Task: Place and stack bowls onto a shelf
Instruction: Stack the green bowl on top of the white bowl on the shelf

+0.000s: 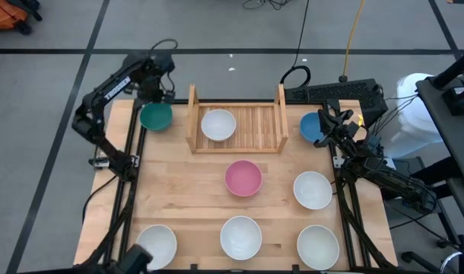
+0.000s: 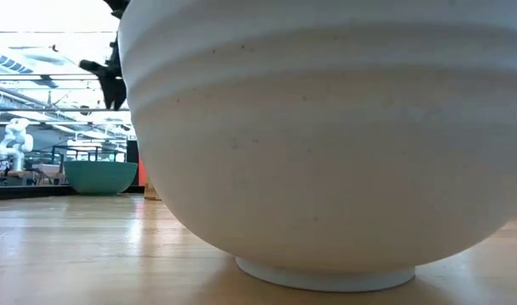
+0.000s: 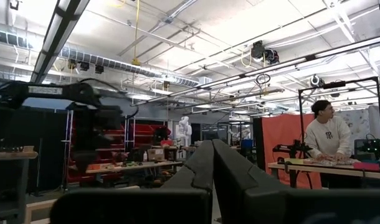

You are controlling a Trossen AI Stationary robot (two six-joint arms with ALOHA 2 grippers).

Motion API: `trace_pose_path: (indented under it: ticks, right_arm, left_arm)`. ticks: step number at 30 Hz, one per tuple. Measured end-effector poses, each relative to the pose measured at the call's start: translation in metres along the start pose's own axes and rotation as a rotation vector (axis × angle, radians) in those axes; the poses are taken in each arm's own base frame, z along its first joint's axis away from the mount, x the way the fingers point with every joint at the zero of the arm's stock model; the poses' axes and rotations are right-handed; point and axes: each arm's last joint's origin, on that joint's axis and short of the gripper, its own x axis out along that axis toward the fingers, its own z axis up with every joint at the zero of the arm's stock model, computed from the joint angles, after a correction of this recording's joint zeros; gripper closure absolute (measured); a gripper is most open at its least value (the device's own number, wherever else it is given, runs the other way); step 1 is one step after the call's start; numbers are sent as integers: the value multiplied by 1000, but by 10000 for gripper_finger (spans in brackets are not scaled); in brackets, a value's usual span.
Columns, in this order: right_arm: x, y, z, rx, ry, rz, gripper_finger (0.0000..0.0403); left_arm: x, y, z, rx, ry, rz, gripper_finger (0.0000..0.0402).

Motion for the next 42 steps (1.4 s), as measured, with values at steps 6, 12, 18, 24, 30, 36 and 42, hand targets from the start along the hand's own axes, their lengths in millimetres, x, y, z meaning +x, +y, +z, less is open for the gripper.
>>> trace_pose_path:
  ticks: [6, 12, 18, 24, 30, 36, 42]
  right_arm:
    - [0, 0, 0, -39, 0, 0, 403]
    - [0, 0, 0, -54, 0, -1, 403]
    - [0, 0, 0, -54, 0, -1, 403]
    - [0, 0, 2, -51, -23, -4, 403]
    - [0, 0, 4, -48, -40, -6, 403]
    - [0, 0, 4, -48, -41, -7, 403]
    - [0, -1, 6, -45, -64, -9, 403]
  left_arm:
    - [19, 6, -33, 98, 24, -40, 307]
    - [40, 6, -47, 271, 8, -97, 307]
    - [66, -1, -48, 466, -11, -111, 307]
    - [82, -5, -50, 522, -11, -148, 307]
    - [97, -6, -55, 589, 13, -142, 307]
    - [105, -9, -52, 663, -48, -148, 307]
    - [105, -9, -52, 710, -56, -147, 307]
